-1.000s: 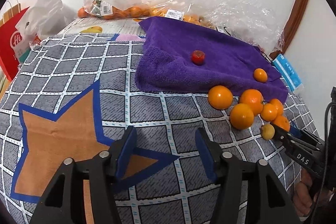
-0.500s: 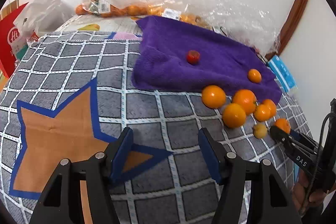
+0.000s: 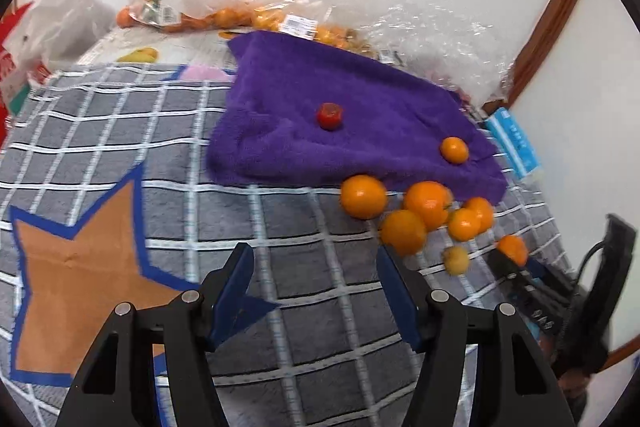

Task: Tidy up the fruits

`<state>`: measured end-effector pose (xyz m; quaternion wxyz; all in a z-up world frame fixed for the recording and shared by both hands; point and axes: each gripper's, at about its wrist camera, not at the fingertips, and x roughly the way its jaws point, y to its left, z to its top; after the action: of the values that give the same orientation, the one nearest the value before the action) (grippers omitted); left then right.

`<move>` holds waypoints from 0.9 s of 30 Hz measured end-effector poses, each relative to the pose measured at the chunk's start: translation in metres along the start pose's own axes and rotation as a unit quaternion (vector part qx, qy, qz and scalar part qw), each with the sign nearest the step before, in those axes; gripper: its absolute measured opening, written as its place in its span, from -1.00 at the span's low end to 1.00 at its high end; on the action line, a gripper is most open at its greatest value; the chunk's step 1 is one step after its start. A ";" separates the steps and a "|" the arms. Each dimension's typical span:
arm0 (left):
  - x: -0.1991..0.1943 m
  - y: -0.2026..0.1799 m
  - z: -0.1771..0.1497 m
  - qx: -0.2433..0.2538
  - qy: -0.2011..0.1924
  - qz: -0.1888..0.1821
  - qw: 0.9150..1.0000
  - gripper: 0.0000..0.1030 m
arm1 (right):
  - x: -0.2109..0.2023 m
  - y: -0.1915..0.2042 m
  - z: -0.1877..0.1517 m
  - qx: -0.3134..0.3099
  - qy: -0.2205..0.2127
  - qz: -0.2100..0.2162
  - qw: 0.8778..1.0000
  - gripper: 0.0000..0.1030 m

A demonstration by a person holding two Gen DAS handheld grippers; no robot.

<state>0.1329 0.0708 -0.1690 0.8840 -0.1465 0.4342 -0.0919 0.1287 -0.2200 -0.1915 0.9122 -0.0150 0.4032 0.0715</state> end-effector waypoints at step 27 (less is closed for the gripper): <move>0.032 -0.008 0.026 -0.044 0.026 0.020 0.999 -0.34 | 0.002 -0.016 0.000 0.046 0.003 0.038 0.998 -0.18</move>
<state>0.1726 0.0589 -0.1748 0.8668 -0.1741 0.4635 -0.0592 0.1317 -0.2351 -0.1935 0.9073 0.0418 0.4092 0.0879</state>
